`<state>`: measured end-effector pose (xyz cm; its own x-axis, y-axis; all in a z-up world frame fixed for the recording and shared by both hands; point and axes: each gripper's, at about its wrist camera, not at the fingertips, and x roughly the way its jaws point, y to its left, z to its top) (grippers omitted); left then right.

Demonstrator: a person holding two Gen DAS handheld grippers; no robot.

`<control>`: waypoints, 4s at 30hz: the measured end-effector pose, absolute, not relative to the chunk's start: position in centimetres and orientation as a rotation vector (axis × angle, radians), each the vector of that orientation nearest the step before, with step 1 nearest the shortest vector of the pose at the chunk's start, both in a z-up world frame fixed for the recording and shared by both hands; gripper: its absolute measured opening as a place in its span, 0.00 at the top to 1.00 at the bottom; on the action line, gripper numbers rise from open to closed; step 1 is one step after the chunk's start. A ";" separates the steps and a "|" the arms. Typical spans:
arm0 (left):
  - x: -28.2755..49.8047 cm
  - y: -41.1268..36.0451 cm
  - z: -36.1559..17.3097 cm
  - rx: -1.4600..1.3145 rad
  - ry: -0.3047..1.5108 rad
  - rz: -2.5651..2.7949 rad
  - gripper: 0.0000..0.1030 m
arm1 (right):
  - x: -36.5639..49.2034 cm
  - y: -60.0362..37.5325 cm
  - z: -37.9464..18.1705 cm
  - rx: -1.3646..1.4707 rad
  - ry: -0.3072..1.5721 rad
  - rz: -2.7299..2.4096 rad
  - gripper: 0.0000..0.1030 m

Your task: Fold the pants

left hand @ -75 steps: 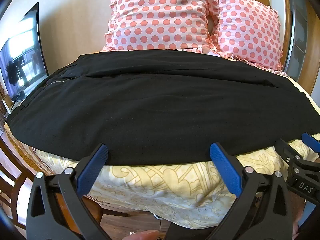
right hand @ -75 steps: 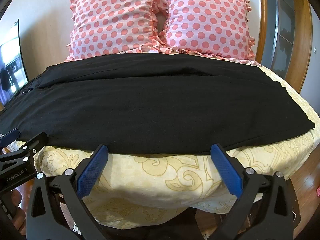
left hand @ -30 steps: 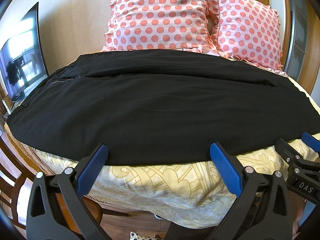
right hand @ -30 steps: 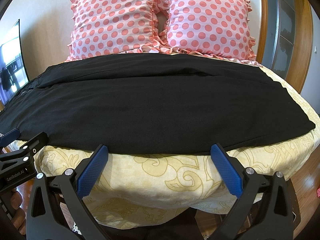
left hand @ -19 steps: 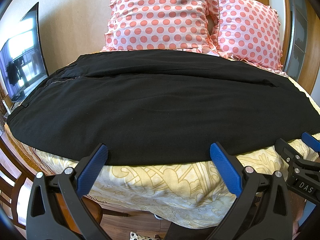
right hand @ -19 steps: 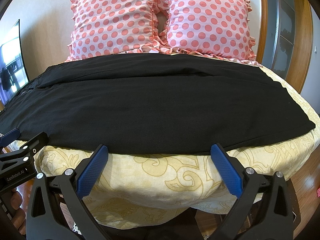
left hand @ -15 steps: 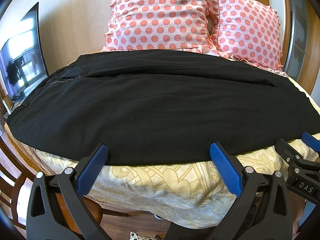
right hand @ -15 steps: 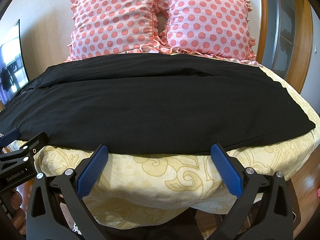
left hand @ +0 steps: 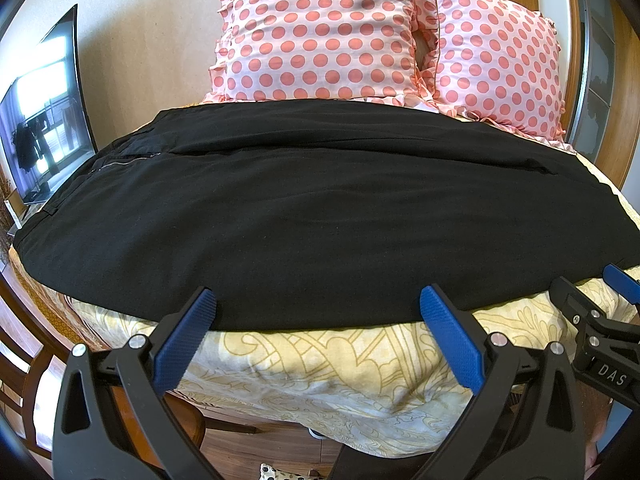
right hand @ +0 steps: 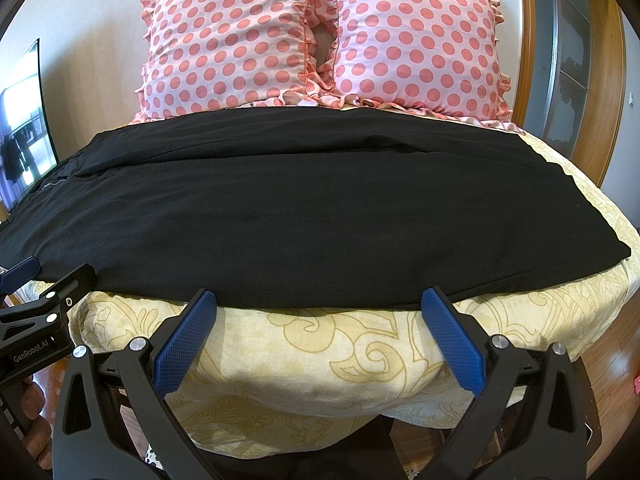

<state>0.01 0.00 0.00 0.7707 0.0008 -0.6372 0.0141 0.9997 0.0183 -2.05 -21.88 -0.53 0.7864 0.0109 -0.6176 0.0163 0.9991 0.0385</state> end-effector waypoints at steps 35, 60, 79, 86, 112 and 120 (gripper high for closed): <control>0.0 0.0 0.0 0.023 0.691 -0.007 0.02 | -2.1 -21.9 -0.6 0.042 0.668 0.001 0.01; 1.1 1.2 5.9 -0.007 0.551 -0.074 0.02 | 13.3 -39.5 9.5 0.213 0.672 -0.201 0.01; 6.3 2.5 3.8 -0.150 0.609 -0.191 0.02 | 34.2 -54.3 0.3 0.454 0.988 -0.725 0.37; 6.0 2.8 3.6 -0.186 0.612 -0.200 0.02 | 29.6 -57.1 0.2 0.642 0.849 -0.611 0.95; 2.7 1.3 5.1 -0.197 0.589 -0.209 0.02 | 11.3 -51.1 7.9 0.633 0.561 -0.165 0.05; 3.1 2.3 4.6 -0.193 0.603 -0.174 0.02 | 23.3 -47.0 5.2 0.659 0.847 -0.016 0.03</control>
<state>3.07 2.33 4.64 0.8101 -0.2181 -0.5442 0.1056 0.9673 -0.2305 23.25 -47.03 5.21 0.6745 0.2404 -0.6981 0.2659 0.8030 0.5334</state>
